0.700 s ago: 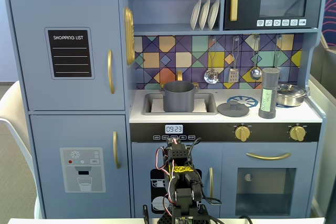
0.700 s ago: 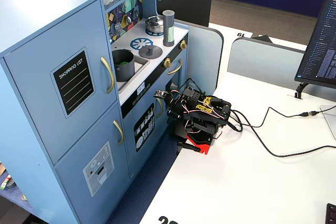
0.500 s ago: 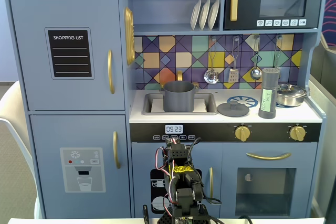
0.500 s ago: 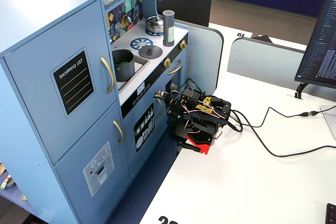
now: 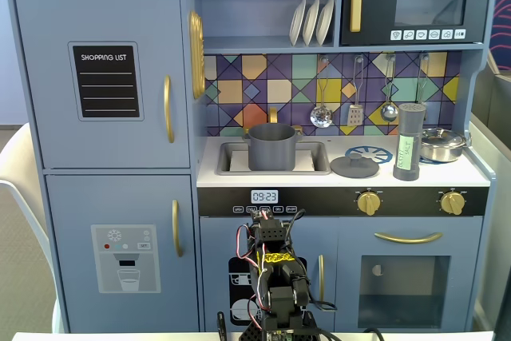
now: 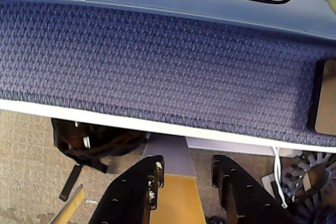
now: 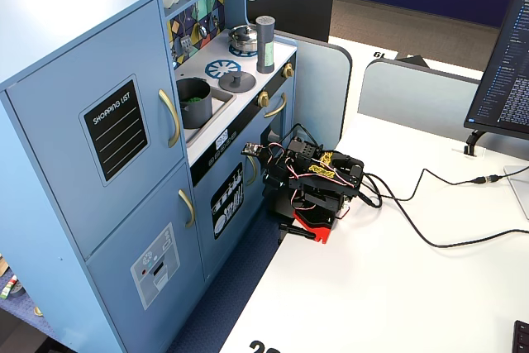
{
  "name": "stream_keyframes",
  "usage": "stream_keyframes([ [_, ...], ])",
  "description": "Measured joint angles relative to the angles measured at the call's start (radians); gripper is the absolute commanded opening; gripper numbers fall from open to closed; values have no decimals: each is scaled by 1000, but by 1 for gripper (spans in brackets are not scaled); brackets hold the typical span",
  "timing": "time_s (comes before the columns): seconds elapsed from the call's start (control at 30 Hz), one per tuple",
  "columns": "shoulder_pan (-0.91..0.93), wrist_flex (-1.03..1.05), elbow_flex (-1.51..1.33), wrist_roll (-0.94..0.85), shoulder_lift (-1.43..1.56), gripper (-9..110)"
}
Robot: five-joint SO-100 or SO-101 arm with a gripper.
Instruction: Put salt in the gray recipient
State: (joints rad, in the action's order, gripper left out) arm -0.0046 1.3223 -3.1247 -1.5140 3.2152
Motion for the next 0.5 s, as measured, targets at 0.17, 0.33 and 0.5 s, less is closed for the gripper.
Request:
stream_keyframes([
  [0.17, 17, 0, 0, 0, 0, 4],
  [0.33, 130, 0, 0, 0, 0, 5],
  [0.5, 236, 0, 0, -11, 0, 0],
])
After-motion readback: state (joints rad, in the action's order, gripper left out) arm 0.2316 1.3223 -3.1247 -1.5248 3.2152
